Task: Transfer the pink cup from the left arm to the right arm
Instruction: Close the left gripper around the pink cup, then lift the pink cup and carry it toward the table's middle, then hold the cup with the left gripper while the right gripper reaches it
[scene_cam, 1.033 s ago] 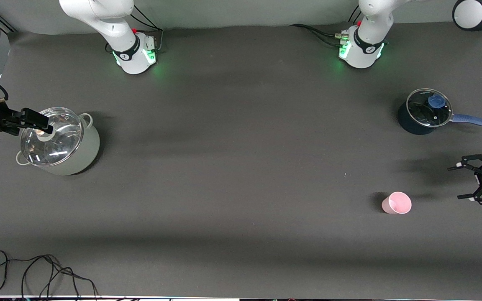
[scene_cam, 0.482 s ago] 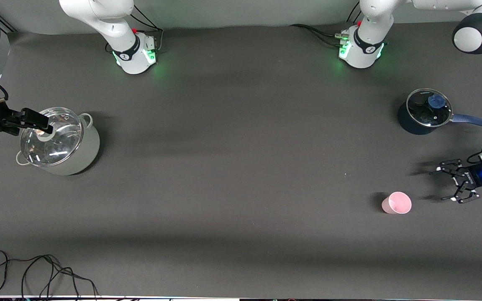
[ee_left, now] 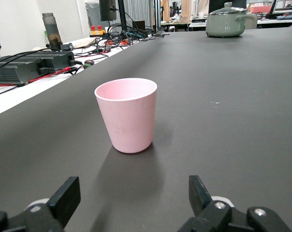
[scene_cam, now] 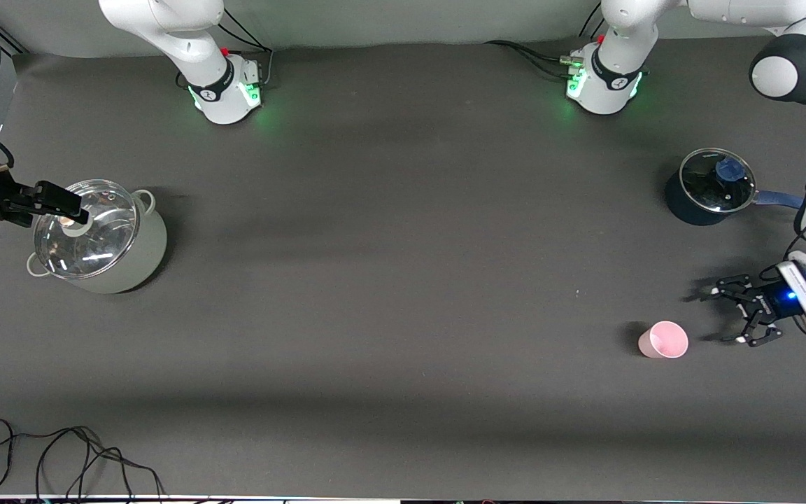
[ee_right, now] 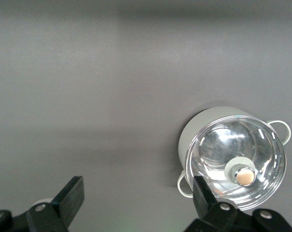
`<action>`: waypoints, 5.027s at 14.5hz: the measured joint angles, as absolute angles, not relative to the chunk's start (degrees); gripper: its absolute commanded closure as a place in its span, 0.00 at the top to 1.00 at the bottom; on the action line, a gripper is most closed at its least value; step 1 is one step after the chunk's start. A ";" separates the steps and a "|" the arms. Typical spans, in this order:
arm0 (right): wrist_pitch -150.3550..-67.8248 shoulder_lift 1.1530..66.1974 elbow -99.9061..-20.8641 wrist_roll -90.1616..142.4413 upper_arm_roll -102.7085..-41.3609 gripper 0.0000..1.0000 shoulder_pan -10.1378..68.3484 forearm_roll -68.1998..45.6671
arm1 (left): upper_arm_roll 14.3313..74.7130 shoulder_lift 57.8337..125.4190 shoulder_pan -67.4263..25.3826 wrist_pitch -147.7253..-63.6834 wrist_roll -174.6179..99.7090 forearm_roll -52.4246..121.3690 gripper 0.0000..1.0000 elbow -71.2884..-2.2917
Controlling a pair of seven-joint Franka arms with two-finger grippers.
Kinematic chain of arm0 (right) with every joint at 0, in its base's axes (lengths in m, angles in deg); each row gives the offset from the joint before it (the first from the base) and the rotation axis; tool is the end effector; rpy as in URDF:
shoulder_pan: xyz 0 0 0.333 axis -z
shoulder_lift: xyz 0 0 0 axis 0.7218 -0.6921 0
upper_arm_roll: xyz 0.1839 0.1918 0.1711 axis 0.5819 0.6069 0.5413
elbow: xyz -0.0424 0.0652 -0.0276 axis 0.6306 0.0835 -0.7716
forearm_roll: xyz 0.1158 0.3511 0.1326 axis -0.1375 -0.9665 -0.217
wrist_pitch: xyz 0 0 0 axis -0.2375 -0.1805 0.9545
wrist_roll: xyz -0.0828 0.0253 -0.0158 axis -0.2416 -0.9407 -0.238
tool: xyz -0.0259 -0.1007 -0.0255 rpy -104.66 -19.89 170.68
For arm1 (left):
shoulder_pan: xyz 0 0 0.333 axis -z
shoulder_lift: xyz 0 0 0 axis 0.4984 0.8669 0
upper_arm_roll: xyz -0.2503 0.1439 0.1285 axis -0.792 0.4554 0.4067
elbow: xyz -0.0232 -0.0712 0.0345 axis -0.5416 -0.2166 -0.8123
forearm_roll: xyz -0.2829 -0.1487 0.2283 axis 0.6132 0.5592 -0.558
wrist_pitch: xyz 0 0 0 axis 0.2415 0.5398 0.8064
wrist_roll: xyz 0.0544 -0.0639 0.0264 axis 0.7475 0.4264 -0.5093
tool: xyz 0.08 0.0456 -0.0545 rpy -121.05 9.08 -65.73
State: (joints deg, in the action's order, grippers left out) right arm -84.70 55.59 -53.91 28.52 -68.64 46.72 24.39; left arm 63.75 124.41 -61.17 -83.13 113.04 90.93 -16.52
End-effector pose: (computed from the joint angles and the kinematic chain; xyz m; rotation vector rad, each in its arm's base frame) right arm 0.5622 -0.0226 0.5912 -3.1169 -0.0007 0.0786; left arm 0.6120 0.2763 0.1000 1.6674 -1.3593 1.2280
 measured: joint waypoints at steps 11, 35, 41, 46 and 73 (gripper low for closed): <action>-84.70 55.59 -53.92 28.52 -68.64 1.00 46.72 24.39 | 57.19 124.85 -59.40 -91.98 112.06 92.01 1.00 -21.11; -84.70 55.59 -53.92 28.52 -68.84 1.00 46.63 24.39 | 56.72 124.39 -55.37 -95.16 108.14 96.13 0.50 -22.31; -84.70 55.59 -53.93 28.52 -68.84 1.00 46.63 24.39 | 56.35 115.04 -51.19 -98.27 92.74 96.12 0.47 -26.18; -84.70 55.59 -53.93 28.52 -68.84 1.00 46.63 24.39 | 56.21 103.15 -42.38 -100.15 77.79 95.72 0.46 -33.32; -77.84 56.13 -50.05 109.26 -67.72 1.00 32.46 9.39 | 50.01 80.85 -0.17 -134.04 63.50 109.15 0.49 -40.33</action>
State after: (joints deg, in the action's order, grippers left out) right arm -77.84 56.13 -50.05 109.26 -67.72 32.46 9.39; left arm 50.01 80.85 -0.17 -134.04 63.50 109.15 -40.33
